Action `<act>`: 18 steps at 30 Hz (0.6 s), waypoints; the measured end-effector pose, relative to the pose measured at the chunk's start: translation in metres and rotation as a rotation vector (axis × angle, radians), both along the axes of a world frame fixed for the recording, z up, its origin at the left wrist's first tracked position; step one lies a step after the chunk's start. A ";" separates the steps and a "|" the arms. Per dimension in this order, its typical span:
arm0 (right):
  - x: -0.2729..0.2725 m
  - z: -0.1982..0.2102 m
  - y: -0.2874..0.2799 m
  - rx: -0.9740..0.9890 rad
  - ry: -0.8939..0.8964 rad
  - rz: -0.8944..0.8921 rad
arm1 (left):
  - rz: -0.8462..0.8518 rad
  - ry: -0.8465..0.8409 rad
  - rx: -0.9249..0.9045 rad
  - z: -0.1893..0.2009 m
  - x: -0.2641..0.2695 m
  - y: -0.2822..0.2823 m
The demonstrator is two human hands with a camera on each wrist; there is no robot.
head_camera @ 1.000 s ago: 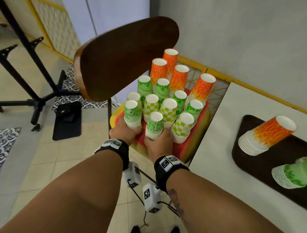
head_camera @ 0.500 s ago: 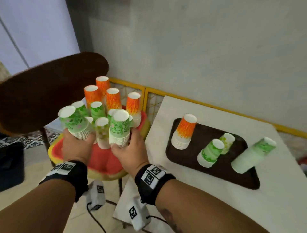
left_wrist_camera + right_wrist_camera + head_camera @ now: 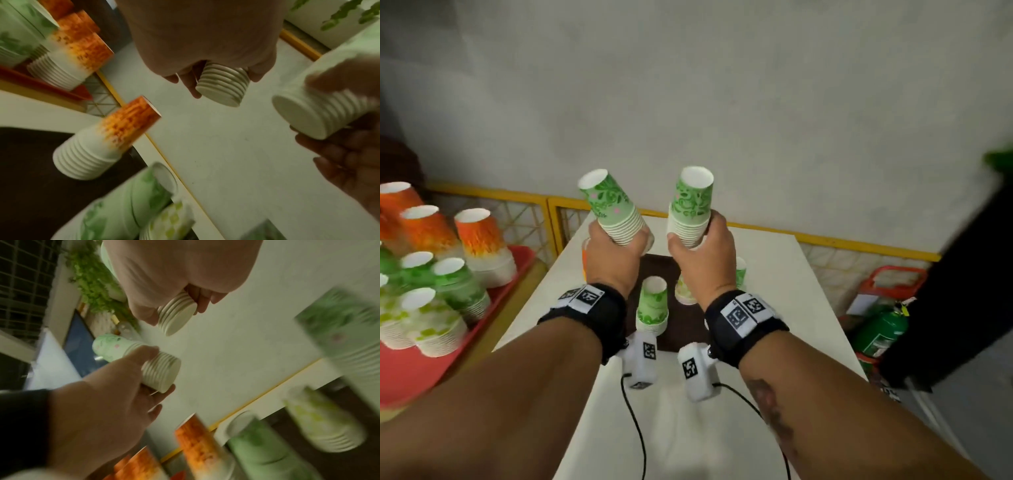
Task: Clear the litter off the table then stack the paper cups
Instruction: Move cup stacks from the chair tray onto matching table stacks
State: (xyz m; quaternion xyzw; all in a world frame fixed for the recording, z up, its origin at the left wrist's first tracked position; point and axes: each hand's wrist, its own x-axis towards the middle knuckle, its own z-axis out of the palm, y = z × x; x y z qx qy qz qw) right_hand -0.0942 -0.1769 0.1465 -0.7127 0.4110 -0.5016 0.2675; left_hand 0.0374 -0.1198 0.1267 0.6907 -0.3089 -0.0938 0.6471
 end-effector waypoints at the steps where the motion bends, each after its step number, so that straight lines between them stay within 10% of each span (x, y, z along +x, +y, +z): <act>1: -0.013 -0.004 -0.014 0.014 -0.003 -0.050 | -0.021 0.004 0.004 -0.001 -0.013 -0.007; 18: -0.067 -0.101 -0.077 0.398 0.143 -0.105 | -0.166 -0.089 0.026 0.012 -0.055 -0.047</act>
